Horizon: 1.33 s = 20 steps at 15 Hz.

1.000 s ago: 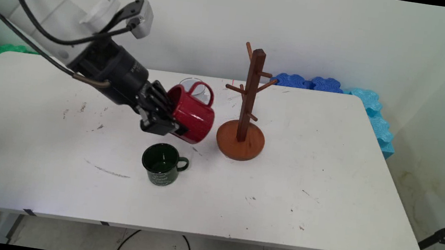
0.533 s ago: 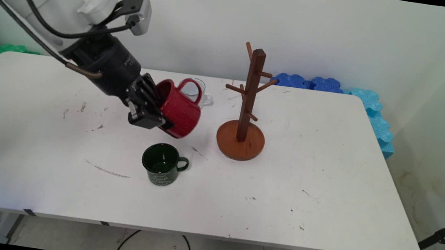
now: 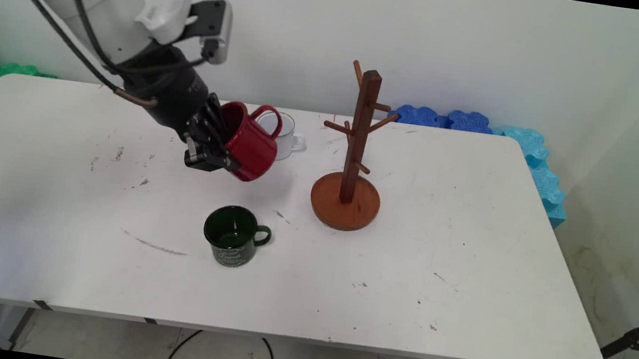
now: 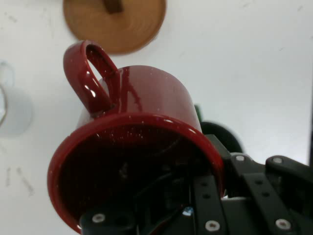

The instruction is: Place the picked object on the table

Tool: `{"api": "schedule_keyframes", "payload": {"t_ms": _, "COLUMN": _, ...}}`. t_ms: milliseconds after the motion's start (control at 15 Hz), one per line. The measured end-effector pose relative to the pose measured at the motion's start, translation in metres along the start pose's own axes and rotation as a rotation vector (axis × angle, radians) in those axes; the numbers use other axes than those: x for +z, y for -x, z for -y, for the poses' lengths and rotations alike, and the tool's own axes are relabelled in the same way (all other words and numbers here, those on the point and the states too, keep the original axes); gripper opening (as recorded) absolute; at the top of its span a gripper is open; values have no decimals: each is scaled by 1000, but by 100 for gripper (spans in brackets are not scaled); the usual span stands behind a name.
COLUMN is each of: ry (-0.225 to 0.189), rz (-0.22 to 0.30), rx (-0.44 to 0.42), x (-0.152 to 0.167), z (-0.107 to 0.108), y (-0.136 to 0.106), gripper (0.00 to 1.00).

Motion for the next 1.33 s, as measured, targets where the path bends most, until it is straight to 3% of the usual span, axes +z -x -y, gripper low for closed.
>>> {"api": "schedule_keyframes", "payload": {"t_ms": 533, "ry": -110, "rz": 198, "rx": 123, "x": 42, "z": 18, "y": -19, "gripper": 0}}
{"api": "schedule_keyframes", "payload": {"t_ms": 867, "ry": -131, "rz": 314, "rx": 142, "x": 78, "z": 25, "y": -30, "gripper": 0}}
{"api": "schedule_keyframes", "payload": {"t_ms": 1333, "ry": -134, "rz": 395, "rx": 142, "x": 123, "z": 38, "y": -54, "gripper": 0}}
